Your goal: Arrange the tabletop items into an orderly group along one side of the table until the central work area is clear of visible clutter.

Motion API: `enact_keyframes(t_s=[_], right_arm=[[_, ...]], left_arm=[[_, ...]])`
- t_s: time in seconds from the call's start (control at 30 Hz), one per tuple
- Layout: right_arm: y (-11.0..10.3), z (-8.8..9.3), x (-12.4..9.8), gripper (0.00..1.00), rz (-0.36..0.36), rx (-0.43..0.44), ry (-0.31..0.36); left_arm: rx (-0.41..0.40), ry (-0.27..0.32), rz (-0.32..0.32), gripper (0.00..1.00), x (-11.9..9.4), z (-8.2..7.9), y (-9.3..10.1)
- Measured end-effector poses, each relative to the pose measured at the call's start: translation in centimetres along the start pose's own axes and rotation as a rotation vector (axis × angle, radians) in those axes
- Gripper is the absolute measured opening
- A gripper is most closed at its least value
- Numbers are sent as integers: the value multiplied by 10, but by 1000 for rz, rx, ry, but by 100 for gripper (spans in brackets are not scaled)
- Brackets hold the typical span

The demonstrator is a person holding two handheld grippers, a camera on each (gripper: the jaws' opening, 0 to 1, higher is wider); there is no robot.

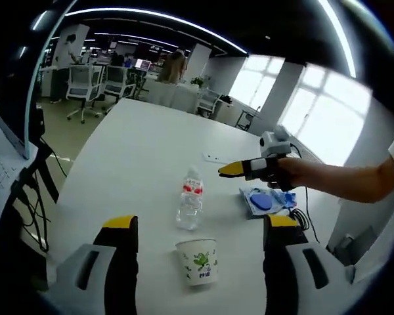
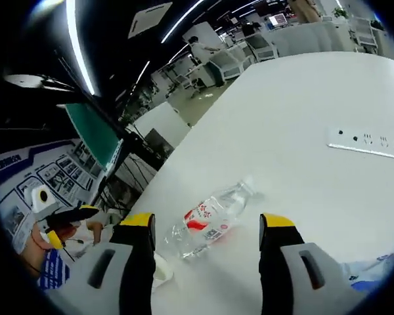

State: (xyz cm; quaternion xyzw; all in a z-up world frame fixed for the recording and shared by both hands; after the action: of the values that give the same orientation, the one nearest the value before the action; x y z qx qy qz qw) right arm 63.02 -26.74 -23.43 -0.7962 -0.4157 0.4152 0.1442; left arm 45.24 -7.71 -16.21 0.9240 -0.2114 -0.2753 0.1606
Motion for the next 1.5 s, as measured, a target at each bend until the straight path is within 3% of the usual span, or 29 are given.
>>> enact_keyframes(t_s=[0.13,0.23,0.47,0.67,0.77,0.97,1.5], right_arm=[[5,1,10,62,2,21,-1],[7,1,20,61,-17,105,23],[18,2,36,59,-20,171,34],[27,-3,46,55,-23,275,62],[31,-6,52,51,-50,371,83],[37,-5,62,50,-52,420,82],[48,-3,77,22,-70,520,121]], left_arm=[[-4,3,4,79,5,0,-2],[-8,5,6,79,7,1,-3],[-18,12,18,80,12,1,-4],[-17,18,28,79,19,0,-5],[-22,22,38,79,21,1,-5],[-22,24,57,79,28,1,-5],[-33,26,79,78,39,4,-12]])
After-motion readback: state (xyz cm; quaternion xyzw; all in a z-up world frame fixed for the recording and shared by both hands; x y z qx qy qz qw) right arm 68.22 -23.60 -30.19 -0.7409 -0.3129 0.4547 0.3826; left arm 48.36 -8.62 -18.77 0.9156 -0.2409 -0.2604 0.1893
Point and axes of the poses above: the point that each gripper's makers call its tool centre point, and the gripper's own axes: x roughly forward along the fingers, y roughly to its right, z roughly out of its underside, the point moved 5 cm from there along -x, roughly backward along the fingers, and after that the axes turned 2 degrees about z, right-handed, at the moved point
